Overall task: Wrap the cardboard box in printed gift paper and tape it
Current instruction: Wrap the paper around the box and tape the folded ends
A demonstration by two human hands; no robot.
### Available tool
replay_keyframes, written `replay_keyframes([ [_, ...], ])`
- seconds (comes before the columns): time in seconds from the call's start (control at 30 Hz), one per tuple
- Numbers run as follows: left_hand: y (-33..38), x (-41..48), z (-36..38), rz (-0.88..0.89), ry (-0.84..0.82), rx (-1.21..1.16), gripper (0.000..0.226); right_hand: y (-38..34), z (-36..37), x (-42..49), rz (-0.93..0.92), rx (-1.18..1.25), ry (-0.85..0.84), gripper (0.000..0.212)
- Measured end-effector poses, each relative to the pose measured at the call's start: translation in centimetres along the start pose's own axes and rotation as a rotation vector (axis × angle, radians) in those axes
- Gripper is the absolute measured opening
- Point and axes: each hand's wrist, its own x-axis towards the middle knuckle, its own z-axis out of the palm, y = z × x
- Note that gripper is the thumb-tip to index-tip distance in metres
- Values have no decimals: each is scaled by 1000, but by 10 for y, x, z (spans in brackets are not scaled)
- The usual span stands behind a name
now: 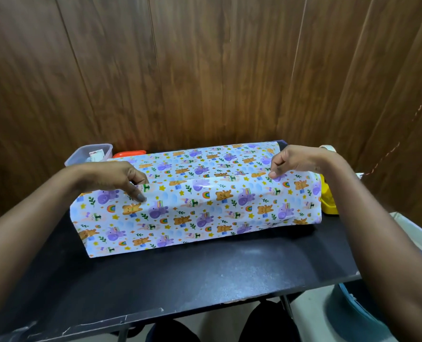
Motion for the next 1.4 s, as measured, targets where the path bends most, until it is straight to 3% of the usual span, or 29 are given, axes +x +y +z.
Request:
replay_keyframes([
  [0.2, 0, 4, 6, 9, 48, 10, 22, 2, 3, 7, -16, -114, 39, 17],
  [0.47, 36, 6, 15, -191, 117, 441, 27, 5, 8, 8, -71, -176, 109, 19],
  [0.57, 54, 13, 35, -29, 297, 642, 58, 8, 9, 8, -101, -160, 120, 18],
  [0.73, 92, 42, 100, 303, 363, 440, 49, 10, 9, 9, -118, -144, 132, 17],
  [0.87, 92, 59, 126, 316, 491, 623, 62, 11, 11, 5, -141, -122, 171, 19],
  [1.0, 86, 61, 126, 354, 555, 628, 63, 17, 13, 6, -128, -66, 274, 20],
  [1.1, 82, 63, 123, 383, 550, 635, 66, 24, 24, 13, -131, -288, 460, 14],
  [1.17, 82, 65, 121, 374, 530, 644, 67, 22, 39, 13, -248, -387, 599, 21],
  [1.27, 83, 67, 119, 300, 453, 684, 77, 4, 69, 8, -489, -314, 462, 37],
  [1.33, 85, 67, 116, 280, 402, 669, 78, -4, 88, 6, -466, -388, 295, 45],
  [1.4, 83, 67, 110, 270, 342, 619, 64, -3, 94, 6, -369, -512, 227, 49],
])
